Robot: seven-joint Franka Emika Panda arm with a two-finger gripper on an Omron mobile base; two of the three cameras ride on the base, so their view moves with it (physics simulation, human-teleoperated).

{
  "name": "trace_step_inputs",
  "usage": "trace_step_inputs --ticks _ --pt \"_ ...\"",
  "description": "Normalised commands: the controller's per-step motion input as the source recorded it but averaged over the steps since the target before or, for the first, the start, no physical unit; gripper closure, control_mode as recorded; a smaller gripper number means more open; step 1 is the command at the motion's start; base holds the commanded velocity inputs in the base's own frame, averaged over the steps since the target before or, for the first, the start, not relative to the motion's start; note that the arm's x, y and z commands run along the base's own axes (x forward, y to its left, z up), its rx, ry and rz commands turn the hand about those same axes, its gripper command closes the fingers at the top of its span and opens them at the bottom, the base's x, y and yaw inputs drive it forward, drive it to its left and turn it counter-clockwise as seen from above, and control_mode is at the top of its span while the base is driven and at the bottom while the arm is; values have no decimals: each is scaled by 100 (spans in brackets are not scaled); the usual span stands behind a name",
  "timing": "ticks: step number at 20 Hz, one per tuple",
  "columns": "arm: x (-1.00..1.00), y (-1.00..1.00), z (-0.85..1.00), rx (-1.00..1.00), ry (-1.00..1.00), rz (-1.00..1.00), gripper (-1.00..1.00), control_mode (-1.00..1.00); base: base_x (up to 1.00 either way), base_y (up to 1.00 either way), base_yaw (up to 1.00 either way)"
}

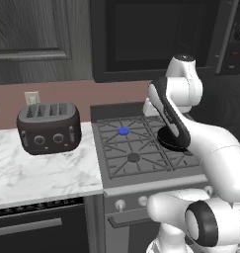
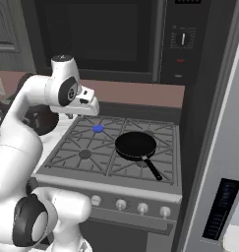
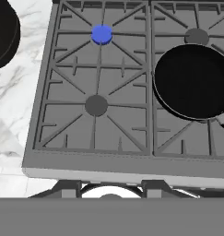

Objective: Turn off the rear left burner of the stove.

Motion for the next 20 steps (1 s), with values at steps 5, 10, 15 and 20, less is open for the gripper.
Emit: trace_step_inputs --ticks 5,10,15,20 --pt "-38 0 -11 0 0 0 -100 -100 0 0 0" --pt "-93 -1 -46 -5 -5 7 -100 -100 0 0 0" --pt "-84 2 -53 -19 -3 26 -100 -100 0 0 0" --pt "-53 4 -37 -19 0 30 -100 -100 0 0 0"
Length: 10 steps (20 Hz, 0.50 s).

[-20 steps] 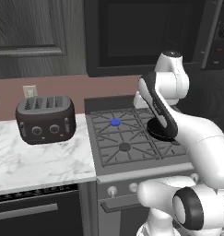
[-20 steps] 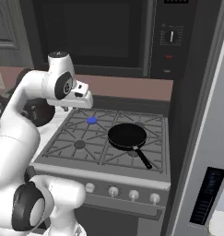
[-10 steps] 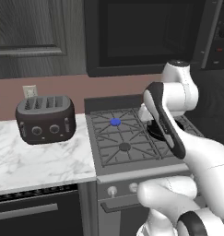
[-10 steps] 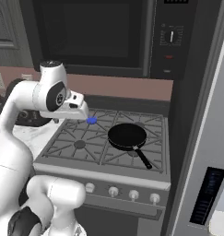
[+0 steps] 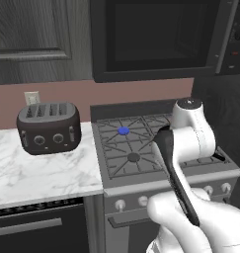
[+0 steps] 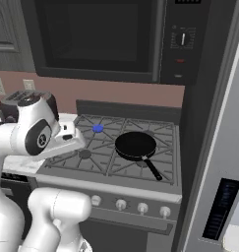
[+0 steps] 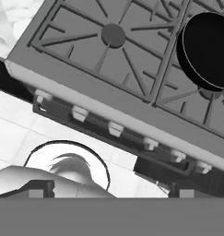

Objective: Turn off the rear left burner of the stove.

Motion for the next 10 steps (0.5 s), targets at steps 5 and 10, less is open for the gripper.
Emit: trace_step_inputs --ticks 5,10 --pt "-17 13 -26 -14 0 31 -100 -100 0 0 0" --pt "-4 34 -21 -11 0 36 -100 -100 0 0 0"
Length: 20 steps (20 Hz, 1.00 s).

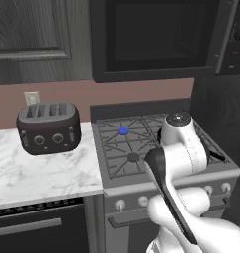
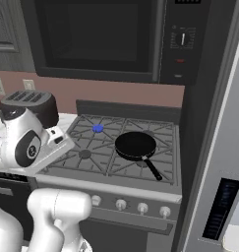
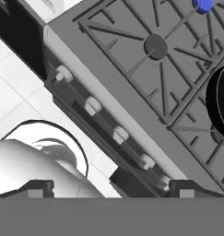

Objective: Turn off the rear left burner of the stove.

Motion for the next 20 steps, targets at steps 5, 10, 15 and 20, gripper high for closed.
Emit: trace_step_inputs --ticks 5,10,15,20 --pt "-12 37 -32 -10 0 35 -100 -100 0 0 0" --pt "-18 16 -45 -6 0 27 -100 -100 0 0 0" --pt "-3 21 -62 -3 0 17 -100 -100 0 0 0" --pt "0 21 -71 0 -4 9 -100 -100 0 0 0"
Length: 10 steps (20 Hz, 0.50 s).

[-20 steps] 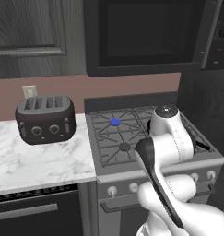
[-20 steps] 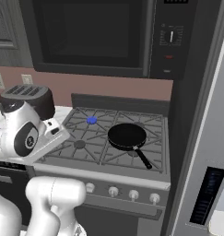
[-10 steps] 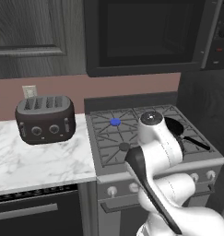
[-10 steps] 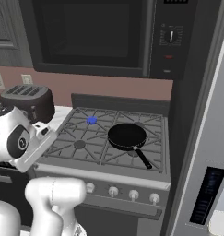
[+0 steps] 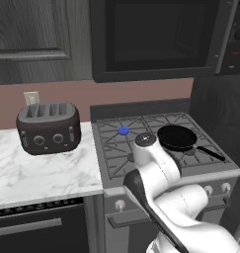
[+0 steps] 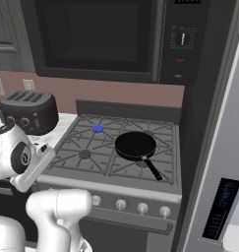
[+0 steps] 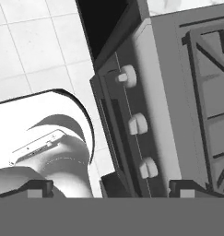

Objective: Turn off the rear left burner of the stove.

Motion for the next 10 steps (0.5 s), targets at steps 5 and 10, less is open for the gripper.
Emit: trace_step_inputs --ticks 5,10 --pt "0 12 -68 0 -8 6 -100 -100 0 0 0" --pt "0 0 -56 0 -7 3 -100 -100 0 0 0"
